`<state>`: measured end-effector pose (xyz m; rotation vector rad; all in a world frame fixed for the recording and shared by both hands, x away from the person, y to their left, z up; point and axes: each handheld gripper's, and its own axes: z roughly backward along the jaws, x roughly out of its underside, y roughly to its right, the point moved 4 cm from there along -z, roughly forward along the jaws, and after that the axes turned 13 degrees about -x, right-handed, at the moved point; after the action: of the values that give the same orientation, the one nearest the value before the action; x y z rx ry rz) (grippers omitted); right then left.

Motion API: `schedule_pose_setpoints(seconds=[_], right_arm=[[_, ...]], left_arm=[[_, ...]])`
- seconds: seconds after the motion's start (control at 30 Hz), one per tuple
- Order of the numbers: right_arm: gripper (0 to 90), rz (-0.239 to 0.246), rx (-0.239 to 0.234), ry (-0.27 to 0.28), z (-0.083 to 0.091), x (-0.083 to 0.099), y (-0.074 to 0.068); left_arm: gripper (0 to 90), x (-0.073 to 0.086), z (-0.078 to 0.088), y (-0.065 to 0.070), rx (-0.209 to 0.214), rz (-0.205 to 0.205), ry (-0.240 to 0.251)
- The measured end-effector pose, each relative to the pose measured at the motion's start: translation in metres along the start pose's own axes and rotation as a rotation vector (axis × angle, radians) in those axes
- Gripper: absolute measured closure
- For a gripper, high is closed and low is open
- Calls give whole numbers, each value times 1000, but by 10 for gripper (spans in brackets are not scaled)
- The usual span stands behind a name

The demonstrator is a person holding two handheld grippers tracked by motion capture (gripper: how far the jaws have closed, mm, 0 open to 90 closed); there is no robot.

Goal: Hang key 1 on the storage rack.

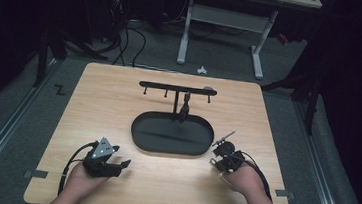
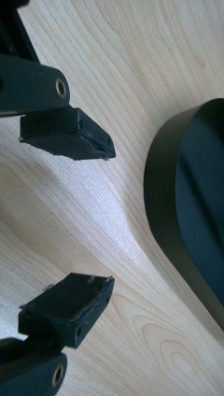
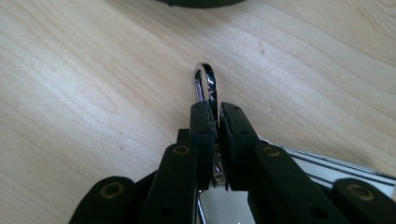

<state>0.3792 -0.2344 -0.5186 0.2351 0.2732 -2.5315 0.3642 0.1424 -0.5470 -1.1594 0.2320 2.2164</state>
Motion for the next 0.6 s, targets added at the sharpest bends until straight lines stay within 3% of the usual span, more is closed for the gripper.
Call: schedule_pose_setpoints(seconds=[0.03,0.2,0.27,0.6], right_arm=[[839,31,1,1,0,0,0],[830,35,6,-2,-2,3,-9],[821,69,2,4,-3,3,-11],[809,63,-8,0,-10,4,-16]], left_arm=[[322,0,0,0,0,0,-1],[322,0,0,0,2,0,-4],[322,0,0,0,2,0,-4],[321,1,-1,1,6,-3,-5]])
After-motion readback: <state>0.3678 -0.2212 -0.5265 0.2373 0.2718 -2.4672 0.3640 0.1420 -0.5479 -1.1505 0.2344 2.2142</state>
